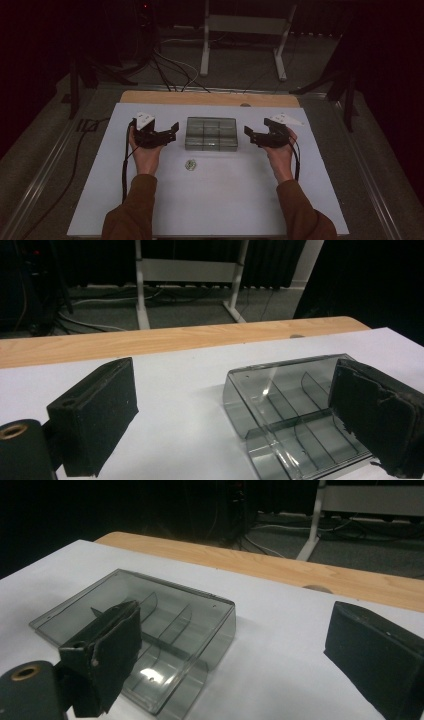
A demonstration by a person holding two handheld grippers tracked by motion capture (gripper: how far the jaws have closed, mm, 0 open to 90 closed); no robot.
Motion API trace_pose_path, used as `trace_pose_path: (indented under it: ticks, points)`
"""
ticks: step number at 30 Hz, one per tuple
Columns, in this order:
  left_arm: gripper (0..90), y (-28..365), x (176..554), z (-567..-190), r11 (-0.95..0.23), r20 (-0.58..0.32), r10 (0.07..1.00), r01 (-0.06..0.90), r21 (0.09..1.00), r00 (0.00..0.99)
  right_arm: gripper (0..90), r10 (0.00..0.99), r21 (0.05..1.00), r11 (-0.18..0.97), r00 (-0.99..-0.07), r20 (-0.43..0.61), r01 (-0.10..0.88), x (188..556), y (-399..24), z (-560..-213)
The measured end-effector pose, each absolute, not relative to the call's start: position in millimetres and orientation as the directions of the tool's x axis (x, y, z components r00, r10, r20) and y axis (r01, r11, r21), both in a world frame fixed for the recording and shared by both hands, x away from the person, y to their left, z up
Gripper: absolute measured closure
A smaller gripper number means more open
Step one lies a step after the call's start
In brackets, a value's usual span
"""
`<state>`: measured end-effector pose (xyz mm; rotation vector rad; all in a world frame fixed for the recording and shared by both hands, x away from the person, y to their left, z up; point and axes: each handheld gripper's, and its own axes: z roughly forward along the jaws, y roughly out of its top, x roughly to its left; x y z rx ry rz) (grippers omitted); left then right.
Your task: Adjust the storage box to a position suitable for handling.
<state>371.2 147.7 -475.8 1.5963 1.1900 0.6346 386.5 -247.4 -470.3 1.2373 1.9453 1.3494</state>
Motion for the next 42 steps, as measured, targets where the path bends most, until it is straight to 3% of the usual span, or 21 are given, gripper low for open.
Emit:
trace_pose_path:
  ticks: [4, 6, 8, 12, 15, 18, 19, 30, 32, 42]
  points:
    - [7.8, 141.0, 374.9, -477.9, -0.022, -0.142, 0.913, 0.394, 0.919, 0.382, 12.8, 0.873, 0.895, 0.098, -0.47, 0.133, 0.435, 394.8, -245.4, -476.5]
    - [12.9, 137.6, 376.5, -478.8, -0.016, -0.144, 0.921, 0.404, 0.915, 0.363, 17.4, 0.877, 0.887, 0.082, -0.455, 0.152, 0.455, 398.1, -244.3, -479.5]
    - [22.2, 134.1, 378.1, -480.9, -0.014, -0.149, 0.919, 0.407, 0.913, 0.366, 25.0, 0.879, 0.878, 0.06, -0.442, 0.179, 0.474, 400.9, -242.6, -483.1]
    - [53.7, 129.5, 382.0, -487.0, 0.004, -0.186, 0.907, 0.433, 0.901, 0.379, 43.4, 0.882, 0.869, 0.073, -0.438, 0.172, 0.489, 404.5, -234.7, -492.6]
    - [76.0, 124.8, 384.0, -492.7, 0.015, -0.21, 0.898, 0.451, 0.892, 0.386, 63.7, 0.881, 0.865, 0.08, -0.442, 0.171, 0.495, 404.5, -229.6, -498.3]
    - [90.0, 120.8, 385.3, -499.0, 0.014, -0.214, 0.9, 0.466, 0.885, 0.379, 85.3, 0.876, 0.86, 0.092, -0.451, 0.169, 0.502, 404.1, -224.5, -502.0]
    - [90.0, 119.9, 386.1, -501.1, 0.009, -0.212, 0.903, 0.475, 0.88, 0.375, 90.0, 0.88, 0.856, 0.097, -0.446, 0.166, 0.508, 404.1, -222.8, -503.0]
    - [90.0, 112.1, 394.9, -525.5, -0.054, -0.171, 0.925, 0.559, 0.827, 0.341, 90.0, 0.892, 0.809, 0.143, -0.428, 0.144, 0.569, 406.9, -211.5, -520.8]
    - [90.0, 111.7, 396.4, -528.8, -0.043, -0.196, 0.915, 0.569, 0.821, 0.352, 90.0, 0.89, 0.801, 0.152, -0.433, 0.144, 0.578, 406.9, -209.5, -523.7]
    - [90.0, 107.9, 401.7, -541.5, -0.079, -0.175, 0.923, 0.613, 0.786, 0.343, 90.0, 0.889, 0.771, 0.128, -0.417, 0.19, 0.624, 410.1, -208.1, -532.2]
